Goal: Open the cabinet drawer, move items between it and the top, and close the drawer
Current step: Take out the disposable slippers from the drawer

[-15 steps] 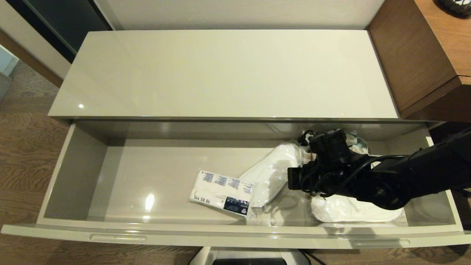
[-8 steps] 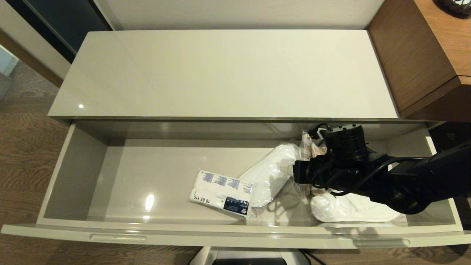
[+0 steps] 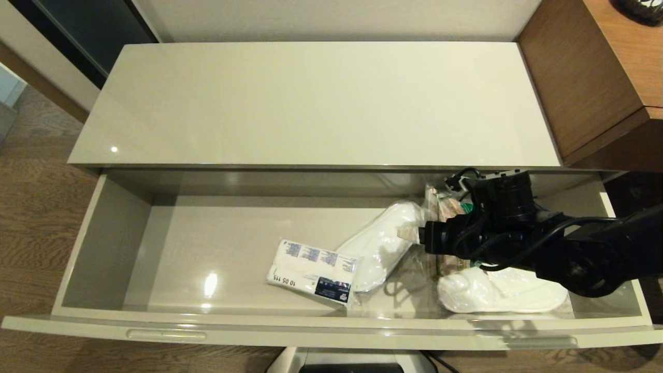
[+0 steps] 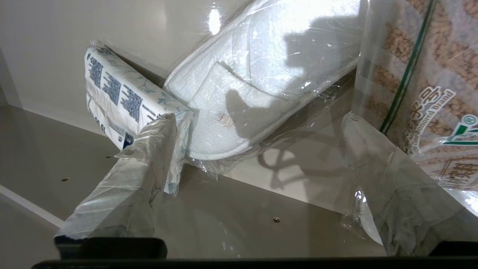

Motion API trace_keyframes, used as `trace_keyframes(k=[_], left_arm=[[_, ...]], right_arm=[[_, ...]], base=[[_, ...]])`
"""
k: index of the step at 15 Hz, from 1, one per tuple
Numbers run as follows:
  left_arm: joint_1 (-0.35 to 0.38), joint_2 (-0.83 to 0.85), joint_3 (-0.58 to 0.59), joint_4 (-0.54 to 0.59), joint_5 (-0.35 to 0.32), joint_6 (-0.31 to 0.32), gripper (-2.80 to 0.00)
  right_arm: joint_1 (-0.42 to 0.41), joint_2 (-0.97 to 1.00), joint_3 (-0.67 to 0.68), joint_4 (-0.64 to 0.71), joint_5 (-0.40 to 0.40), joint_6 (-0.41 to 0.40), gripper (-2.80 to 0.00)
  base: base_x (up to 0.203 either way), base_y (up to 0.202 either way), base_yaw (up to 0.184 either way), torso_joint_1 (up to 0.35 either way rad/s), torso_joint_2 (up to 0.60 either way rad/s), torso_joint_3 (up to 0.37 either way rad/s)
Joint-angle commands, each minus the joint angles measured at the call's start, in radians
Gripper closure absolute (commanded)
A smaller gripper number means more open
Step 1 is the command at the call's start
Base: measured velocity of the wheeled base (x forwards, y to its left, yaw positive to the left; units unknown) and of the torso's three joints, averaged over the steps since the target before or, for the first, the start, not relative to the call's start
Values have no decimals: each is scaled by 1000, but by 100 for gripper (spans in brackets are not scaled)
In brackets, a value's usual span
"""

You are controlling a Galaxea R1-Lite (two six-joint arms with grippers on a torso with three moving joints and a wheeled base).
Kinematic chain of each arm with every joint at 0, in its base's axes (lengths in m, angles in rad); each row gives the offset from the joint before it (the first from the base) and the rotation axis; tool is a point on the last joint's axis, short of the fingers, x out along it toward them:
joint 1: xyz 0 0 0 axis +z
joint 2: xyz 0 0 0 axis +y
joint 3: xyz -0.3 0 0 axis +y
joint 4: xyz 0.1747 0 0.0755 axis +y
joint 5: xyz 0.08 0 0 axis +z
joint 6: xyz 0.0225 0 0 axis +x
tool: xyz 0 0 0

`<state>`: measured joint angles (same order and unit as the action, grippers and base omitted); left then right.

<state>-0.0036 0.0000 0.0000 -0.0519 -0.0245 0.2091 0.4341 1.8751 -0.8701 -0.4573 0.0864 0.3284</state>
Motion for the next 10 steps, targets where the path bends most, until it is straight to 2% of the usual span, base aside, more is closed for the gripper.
trace_keyframes(k=[1, 4, 10], left_arm=[[1, 2, 0, 0, 0, 1, 0], [1, 2, 0, 0, 0, 1, 0], [1, 2, 0, 0, 0, 1, 0]], right_arm=[[-17, -5, 3, -3, 18, 6, -280], [-40, -12, 0, -3, 82, 55, -280], [-75, 19, -12, -13, 105, 62, -280]], base=[[0, 0, 0, 0, 0, 0], [0, 0, 0, 0, 0, 0], [0, 0, 0, 0, 0, 0]])
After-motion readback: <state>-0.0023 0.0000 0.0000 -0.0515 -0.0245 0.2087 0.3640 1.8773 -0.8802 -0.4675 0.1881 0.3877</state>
